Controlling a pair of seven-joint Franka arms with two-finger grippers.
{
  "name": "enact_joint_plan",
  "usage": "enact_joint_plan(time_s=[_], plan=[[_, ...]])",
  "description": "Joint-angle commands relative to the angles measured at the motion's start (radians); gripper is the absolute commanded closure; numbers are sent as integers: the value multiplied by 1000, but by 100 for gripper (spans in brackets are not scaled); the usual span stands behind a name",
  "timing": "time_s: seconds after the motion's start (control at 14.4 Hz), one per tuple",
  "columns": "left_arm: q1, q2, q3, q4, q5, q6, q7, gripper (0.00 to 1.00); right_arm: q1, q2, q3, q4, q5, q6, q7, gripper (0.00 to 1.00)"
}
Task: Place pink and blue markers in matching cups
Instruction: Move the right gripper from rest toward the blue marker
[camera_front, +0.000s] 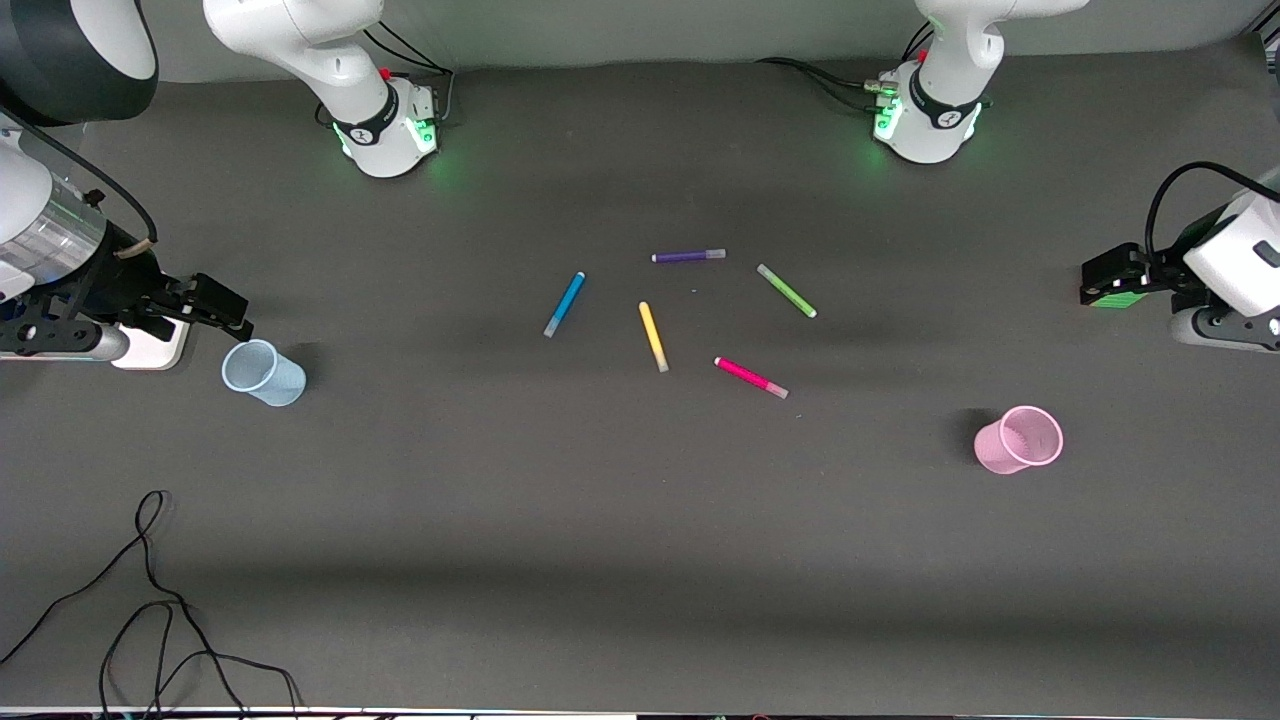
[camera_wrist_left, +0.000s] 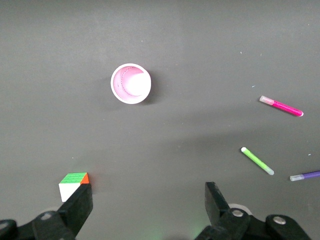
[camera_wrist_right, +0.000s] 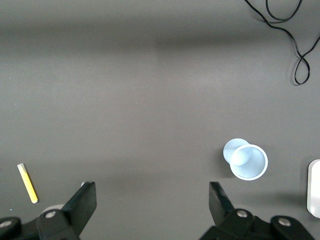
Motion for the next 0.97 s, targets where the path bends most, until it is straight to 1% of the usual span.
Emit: enact_joint_plan(time_s=[0.0, 0.21, 0.35, 0.49, 0.56, 0.7, 0.77, 0.84, 0.91], plan=[[-16, -14, 2, 11, -7, -24, -45, 0, 9, -1, -2, 15, -24, -15, -5, 0], [-16, -14, 2, 11, -7, -26, -47, 0, 9, 6, 0, 12, -35, -27, -2, 0], [-16, -13, 2, 11, -7, -27, -47, 0, 24, 20, 1, 9, -23, -35, 6, 0], [-16, -13, 2, 11, -7, -27, -47, 0, 53, 58, 1, 12, -21, -55, 47, 0], [-16, -13, 2, 11, -7, -27, -47, 0, 67, 75, 1, 11, -3, -84, 66, 0], [-16, -13, 2, 11, -7, -27, -47, 0, 101, 132, 0, 9, 107, -127, 113, 0], [-16, -13, 2, 11, -7, -27, -47, 0, 109, 167, 1, 9, 174, -147, 159, 0], [-16, -13, 2, 11, -7, -27, -47, 0, 141, 209, 0, 7, 243, -154, 200, 0], [-16, -11, 2, 11, -7, -24, -45, 0, 165, 251, 0, 7, 282, -154, 230, 0]])
